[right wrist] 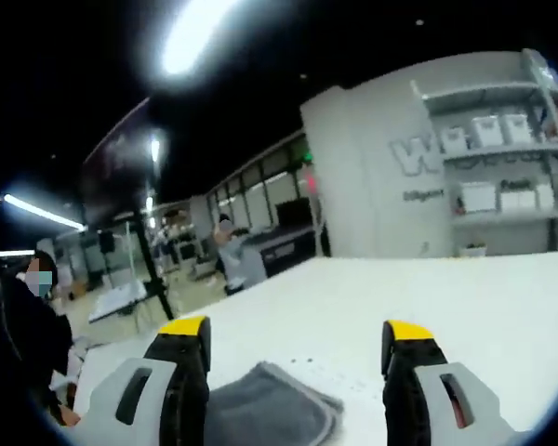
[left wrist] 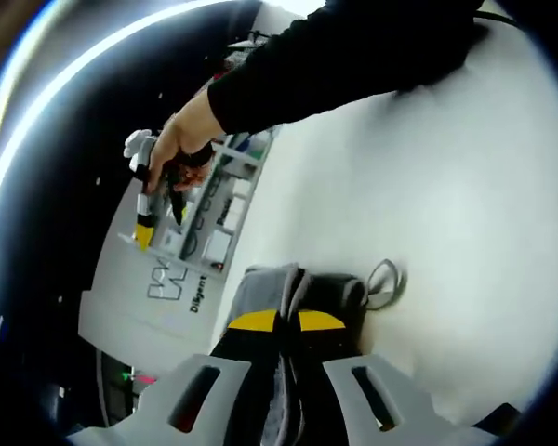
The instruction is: Open the folded towel by lifting each exposed corner and separating the folded layers until the towel lies flat within the target outline without major curled edges
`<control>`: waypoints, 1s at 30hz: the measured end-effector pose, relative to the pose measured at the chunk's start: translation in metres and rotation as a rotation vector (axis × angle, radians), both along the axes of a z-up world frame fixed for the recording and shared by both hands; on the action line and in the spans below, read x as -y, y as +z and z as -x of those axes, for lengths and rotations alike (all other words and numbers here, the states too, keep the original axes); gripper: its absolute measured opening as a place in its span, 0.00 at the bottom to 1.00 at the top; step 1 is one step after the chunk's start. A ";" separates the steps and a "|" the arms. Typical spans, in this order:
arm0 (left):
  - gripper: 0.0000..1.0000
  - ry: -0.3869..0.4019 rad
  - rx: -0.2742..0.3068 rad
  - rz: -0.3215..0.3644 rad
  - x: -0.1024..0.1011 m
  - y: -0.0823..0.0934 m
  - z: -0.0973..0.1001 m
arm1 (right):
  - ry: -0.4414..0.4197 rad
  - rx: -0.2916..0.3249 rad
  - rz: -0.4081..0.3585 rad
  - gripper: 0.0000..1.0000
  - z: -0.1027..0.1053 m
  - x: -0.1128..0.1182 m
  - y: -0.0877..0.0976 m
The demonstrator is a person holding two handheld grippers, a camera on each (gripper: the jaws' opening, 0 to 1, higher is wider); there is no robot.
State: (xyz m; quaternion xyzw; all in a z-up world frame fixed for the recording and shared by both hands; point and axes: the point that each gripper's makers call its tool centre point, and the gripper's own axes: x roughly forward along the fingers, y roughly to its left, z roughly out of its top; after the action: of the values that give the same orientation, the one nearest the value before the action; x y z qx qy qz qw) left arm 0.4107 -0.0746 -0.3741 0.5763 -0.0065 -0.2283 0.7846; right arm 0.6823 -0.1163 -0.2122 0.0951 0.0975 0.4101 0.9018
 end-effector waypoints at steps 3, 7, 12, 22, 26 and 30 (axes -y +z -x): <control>0.04 0.001 0.000 -0.003 0.000 0.000 0.000 | 0.009 -0.016 -0.028 0.73 0.000 0.000 0.000; 0.04 0.012 -0.012 0.006 -0.001 -0.001 0.001 | 0.010 -0.030 -0.041 0.70 0.000 0.001 -0.001; 0.04 0.013 -0.008 0.001 -0.001 -0.001 0.001 | 0.022 -0.078 -0.066 0.70 -0.006 -0.001 -0.014; 0.04 0.019 0.002 0.006 -0.004 0.005 0.000 | 0.044 -0.228 -0.122 0.60 -0.018 -0.002 -0.051; 0.04 0.018 0.000 0.007 -0.004 0.005 -0.001 | 0.047 -0.266 -0.123 0.59 -0.022 -0.003 -0.065; 0.04 0.014 -0.003 0.002 -0.003 0.003 -0.001 | 0.051 -0.299 -0.119 0.56 -0.024 -0.002 -0.075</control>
State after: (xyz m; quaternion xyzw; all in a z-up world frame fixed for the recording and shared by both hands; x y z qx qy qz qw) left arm 0.4116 -0.0714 -0.3707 0.5753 -0.0016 -0.2237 0.7867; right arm 0.7067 -0.1147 -0.2869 0.2060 0.2085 0.4190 0.8594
